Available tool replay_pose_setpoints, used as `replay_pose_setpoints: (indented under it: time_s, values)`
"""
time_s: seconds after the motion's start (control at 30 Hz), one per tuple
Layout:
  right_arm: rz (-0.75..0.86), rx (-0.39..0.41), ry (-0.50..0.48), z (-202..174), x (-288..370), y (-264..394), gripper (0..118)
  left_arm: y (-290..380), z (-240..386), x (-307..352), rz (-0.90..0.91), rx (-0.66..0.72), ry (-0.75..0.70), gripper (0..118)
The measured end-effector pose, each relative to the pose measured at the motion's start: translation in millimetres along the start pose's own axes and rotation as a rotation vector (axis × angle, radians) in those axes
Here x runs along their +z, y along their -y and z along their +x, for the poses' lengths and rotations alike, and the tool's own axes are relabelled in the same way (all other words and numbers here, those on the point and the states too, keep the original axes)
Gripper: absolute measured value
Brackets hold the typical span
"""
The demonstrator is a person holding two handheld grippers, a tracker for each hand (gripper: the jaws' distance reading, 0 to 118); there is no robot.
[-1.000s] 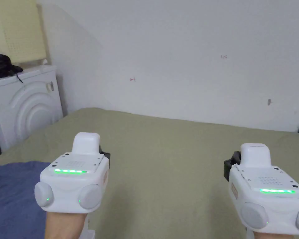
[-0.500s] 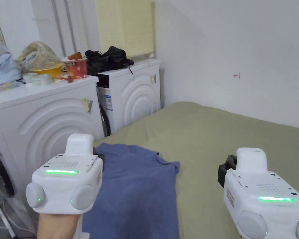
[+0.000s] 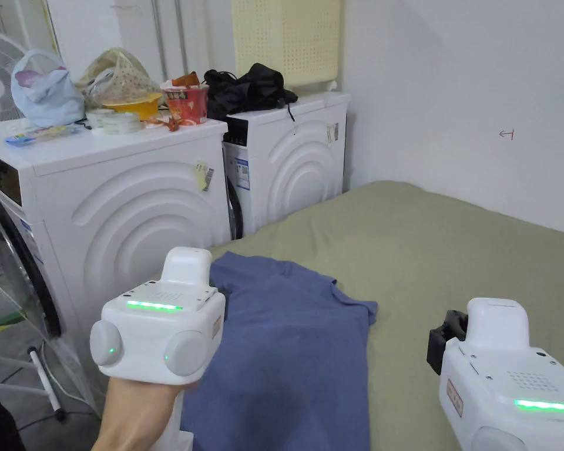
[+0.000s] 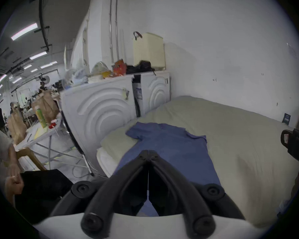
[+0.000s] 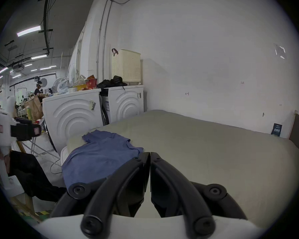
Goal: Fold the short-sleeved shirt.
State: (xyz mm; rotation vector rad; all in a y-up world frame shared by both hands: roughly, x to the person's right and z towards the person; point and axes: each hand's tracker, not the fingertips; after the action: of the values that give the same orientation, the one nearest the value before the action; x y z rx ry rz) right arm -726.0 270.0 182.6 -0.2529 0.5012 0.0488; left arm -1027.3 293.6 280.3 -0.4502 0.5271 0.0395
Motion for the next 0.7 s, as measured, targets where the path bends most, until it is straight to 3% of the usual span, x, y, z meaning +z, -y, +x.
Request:
replay_pose_setpoints:
  time_s: [0.43,0.47,0.5,0.53,0.57,0.63,0.7]
  values:
    - [-0.139,-0.013,0.010,17,-72,47,7,39,81,-240,-0.464,-0.034,0.206,0]
    - [-0.148,-0.008,0.012,19,-76,52,7,42,85,-249,-0.477,-0.048,0.215,7]
    - [-0.162,0.001,0.018,22,-80,57,7,44,89,-257,-0.479,-0.052,0.206,42]
    - [-0.171,0.004,0.020,25,-83,62,7,46,93,-264,-0.513,-0.071,0.206,87]
    - [-0.184,0.004,0.024,28,-85,66,7,48,94,-272,-0.546,-0.052,0.220,118]
    - [-0.200,-0.009,0.034,34,-87,74,7,46,100,-277,-0.526,-0.048,0.219,107]
    - [-0.216,-0.019,0.039,39,-88,80,7,47,108,-286,-0.543,-0.112,0.176,109]
